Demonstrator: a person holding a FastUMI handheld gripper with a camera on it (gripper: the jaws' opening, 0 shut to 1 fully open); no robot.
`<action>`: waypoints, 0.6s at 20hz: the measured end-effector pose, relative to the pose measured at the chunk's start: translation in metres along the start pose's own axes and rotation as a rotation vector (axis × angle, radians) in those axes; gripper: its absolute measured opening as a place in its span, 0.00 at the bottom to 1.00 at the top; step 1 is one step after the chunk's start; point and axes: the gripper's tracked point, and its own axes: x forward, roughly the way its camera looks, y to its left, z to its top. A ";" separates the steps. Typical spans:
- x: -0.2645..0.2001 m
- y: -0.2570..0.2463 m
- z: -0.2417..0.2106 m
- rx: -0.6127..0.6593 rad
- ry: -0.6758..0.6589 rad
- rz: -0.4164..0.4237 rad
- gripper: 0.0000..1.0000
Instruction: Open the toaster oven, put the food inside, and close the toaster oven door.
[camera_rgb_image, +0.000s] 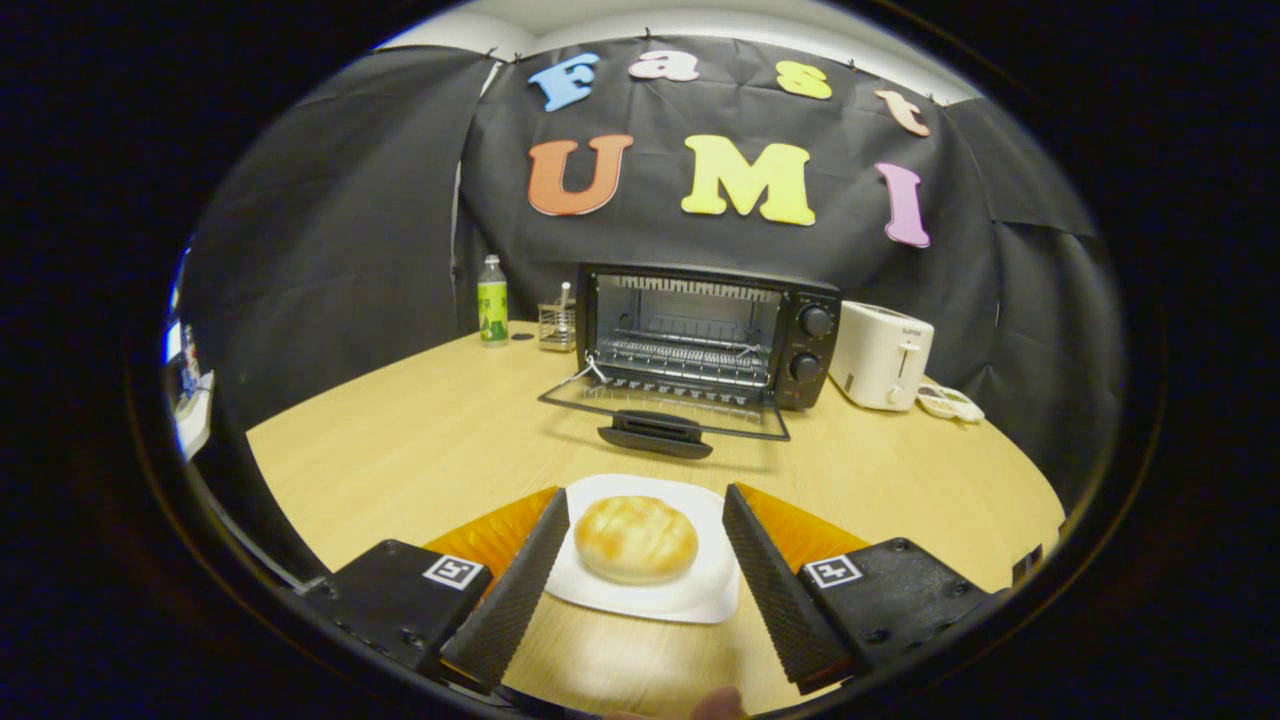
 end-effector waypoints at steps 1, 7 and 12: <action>0.005 0.000 -0.007 -0.001 0.025 0.002 1.00; 0.025 0.004 -0.043 0.045 0.159 0.035 1.00; 0.024 0.005 -0.036 0.072 0.176 0.073 0.86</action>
